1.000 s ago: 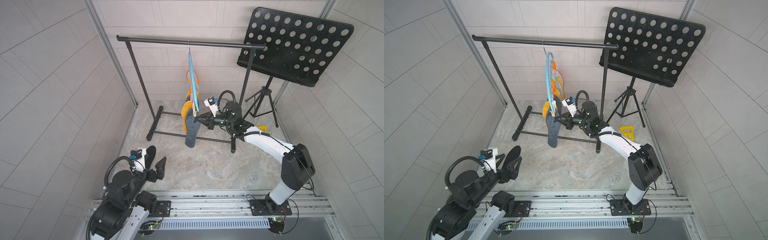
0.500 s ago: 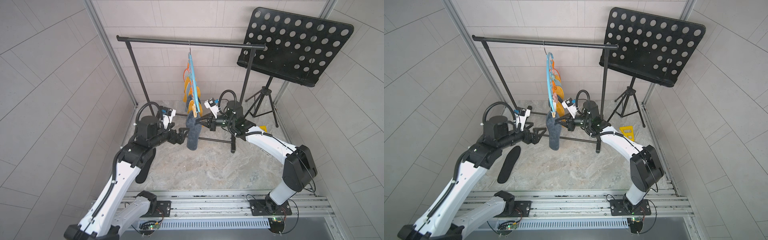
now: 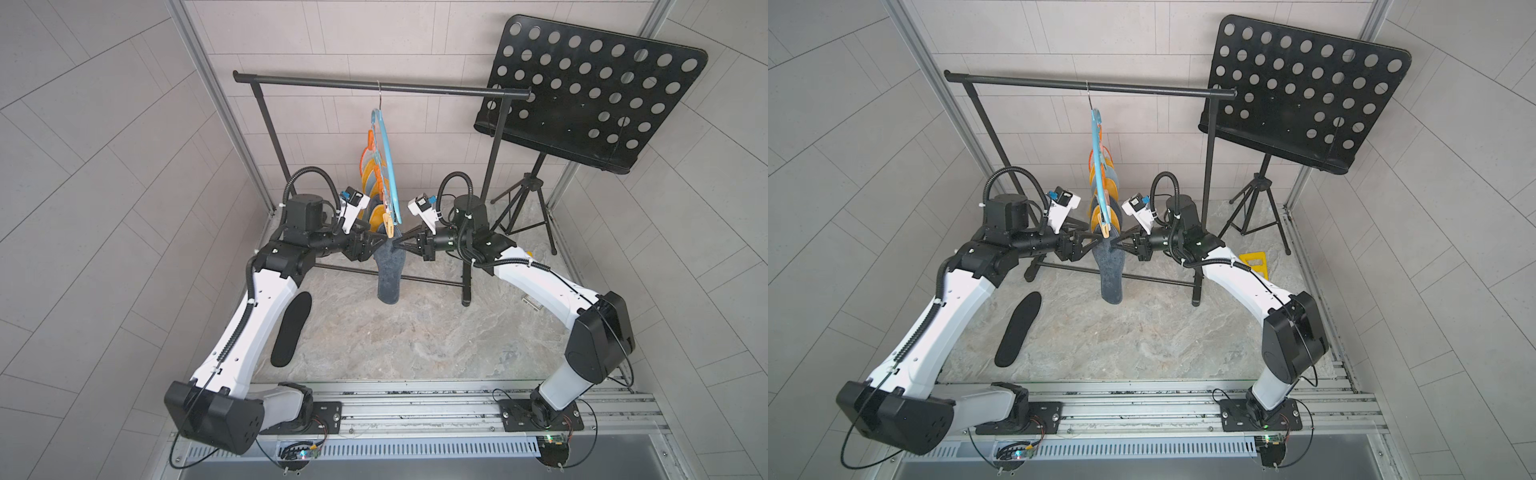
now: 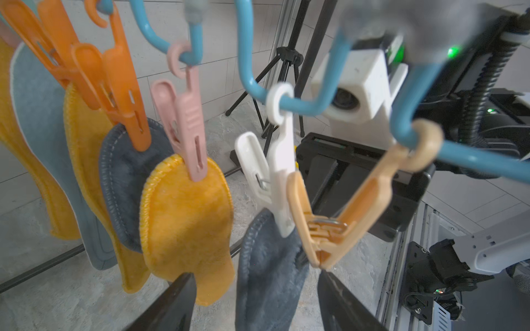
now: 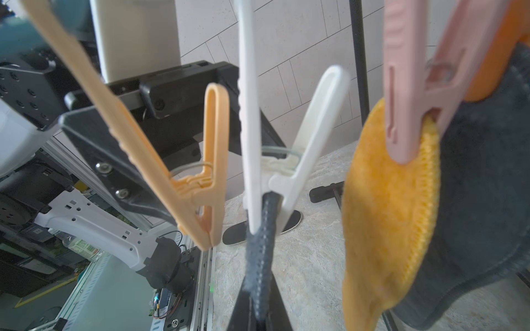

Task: Take the shoe insoles off the hanger
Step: Open the clamp at the hanger.

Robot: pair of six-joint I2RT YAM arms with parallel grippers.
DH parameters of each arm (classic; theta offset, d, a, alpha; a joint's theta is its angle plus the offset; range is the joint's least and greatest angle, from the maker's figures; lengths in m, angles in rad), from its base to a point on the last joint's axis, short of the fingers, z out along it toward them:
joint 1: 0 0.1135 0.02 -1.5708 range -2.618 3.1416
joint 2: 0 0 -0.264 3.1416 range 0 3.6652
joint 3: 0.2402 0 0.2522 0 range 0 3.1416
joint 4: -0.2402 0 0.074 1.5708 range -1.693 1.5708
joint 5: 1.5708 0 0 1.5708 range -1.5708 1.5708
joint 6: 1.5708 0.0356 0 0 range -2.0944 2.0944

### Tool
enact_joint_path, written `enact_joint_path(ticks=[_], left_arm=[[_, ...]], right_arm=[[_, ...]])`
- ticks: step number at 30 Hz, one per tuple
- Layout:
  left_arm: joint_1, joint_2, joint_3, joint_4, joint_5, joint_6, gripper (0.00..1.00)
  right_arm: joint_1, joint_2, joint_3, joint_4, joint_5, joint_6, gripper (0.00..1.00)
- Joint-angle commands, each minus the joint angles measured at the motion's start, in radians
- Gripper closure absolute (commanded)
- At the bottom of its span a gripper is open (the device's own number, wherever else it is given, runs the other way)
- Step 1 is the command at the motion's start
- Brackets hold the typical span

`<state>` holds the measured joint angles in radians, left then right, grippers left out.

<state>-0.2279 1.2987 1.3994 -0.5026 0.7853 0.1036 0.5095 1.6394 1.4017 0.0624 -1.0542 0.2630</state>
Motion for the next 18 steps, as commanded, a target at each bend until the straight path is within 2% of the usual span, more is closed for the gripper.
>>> enact_joint_path(ticks=[1,11,16,18], left_arm=[[0.015,0.058,0.079,-0.060,0.121,0.081,0.28],[0.018,0.202,0.210,-0.093,0.213,0.100,0.26],[0.012,0.239,0.223,0.045,0.308,-0.026,0.26],[0.005,0.261,0.248,0.044,0.322,-0.034,0.25]], right_arm=[[0.001,-0.012,0.022,-0.037,-0.050,-0.007,1.00],[0.003,-0.013,0.019,-0.050,-0.062,-0.005,1.00],[0.007,-0.010,0.015,-0.050,-0.064,-0.001,1.00],[0.011,-0.006,0.019,-0.051,-0.066,0.002,1.00]])
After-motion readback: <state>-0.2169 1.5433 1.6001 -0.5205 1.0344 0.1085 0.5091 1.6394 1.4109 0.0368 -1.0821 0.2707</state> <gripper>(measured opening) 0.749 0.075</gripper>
